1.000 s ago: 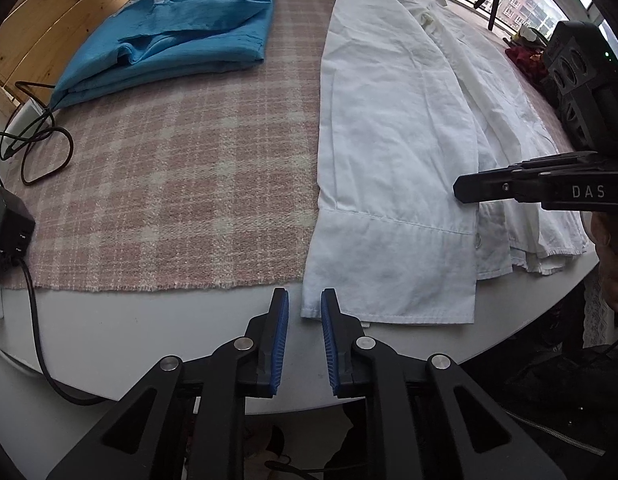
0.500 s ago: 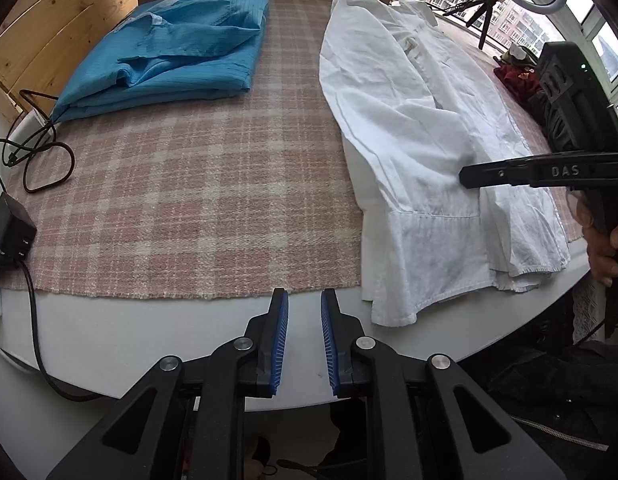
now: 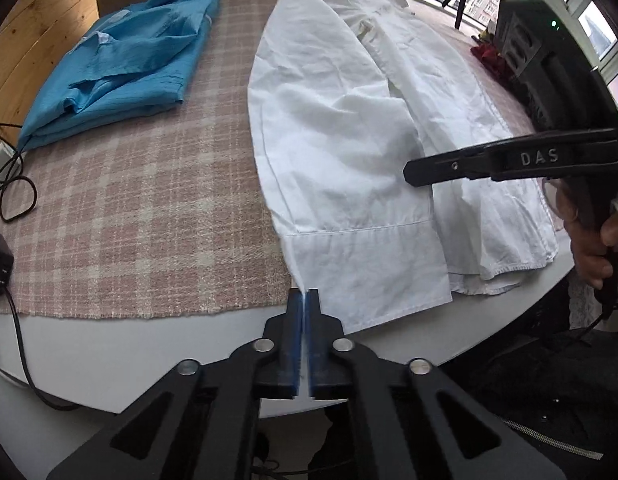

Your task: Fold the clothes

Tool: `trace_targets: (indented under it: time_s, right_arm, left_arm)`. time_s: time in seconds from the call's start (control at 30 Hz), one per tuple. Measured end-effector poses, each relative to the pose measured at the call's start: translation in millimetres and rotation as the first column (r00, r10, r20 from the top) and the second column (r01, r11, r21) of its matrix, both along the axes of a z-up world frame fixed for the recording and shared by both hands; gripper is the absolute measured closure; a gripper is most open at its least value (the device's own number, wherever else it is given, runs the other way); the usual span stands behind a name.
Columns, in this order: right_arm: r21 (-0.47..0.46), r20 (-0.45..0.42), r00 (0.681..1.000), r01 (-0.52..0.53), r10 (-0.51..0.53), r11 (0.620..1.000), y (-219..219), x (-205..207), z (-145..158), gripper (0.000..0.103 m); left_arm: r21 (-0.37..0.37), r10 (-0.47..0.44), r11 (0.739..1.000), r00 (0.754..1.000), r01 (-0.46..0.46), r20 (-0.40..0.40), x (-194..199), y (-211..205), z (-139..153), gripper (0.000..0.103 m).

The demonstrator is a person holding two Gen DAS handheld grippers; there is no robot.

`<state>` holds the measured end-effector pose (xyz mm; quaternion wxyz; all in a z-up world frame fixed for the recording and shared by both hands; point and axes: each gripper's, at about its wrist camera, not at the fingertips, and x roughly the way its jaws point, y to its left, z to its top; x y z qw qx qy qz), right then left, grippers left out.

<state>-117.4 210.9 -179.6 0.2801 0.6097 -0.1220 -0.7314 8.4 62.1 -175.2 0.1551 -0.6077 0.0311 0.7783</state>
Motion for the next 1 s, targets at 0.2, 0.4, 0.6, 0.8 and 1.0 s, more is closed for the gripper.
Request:
trace_targets:
  time_s: [0.2, 0.4, 0.6, 0.8, 1.0]
  right_arm:
    - [-0.019, -0.035, 0.999, -0.016, 0.015, 1.000, 1, -3, 17, 0.101]
    - [0.001, -0.052, 0.999, -0.011, 0.011, 1.000, 13, -5, 26, 0.101]
    - [-0.018, 0.045, 0.999, -0.002, 0.003, 1.000, 14, 2, -10, 0.101]
    - [0.050, 0.062, 0.997, -0.044, 0.041, 0.998, 2, 7, -30, 0.101]
    - [0.056, 0.068, 0.997, -0.039, 0.035, 0.998, 5, 4, -35, 0.100]
  left_arm:
    - [0.024, -0.044, 0.999, 0.995, 0.046, -0.084, -11, 11, 52, 0.101]
    - [0.022, -0.060, 0.998, 0.998, 0.060, -0.014, -14, 22, 34, 0.101]
    - [-0.044, -0.033, 0.998, 0.998, 0.036, 0.062, -12, 17, -14, 0.099]
    - [-0.081, 0.015, 0.997, 0.999, -0.011, 0.049, -16, 7, -20, 0.083]
    - [-0.077, -0.005, 0.997, 0.999, 0.009, 0.054, -17, 15, -19, 0.074]
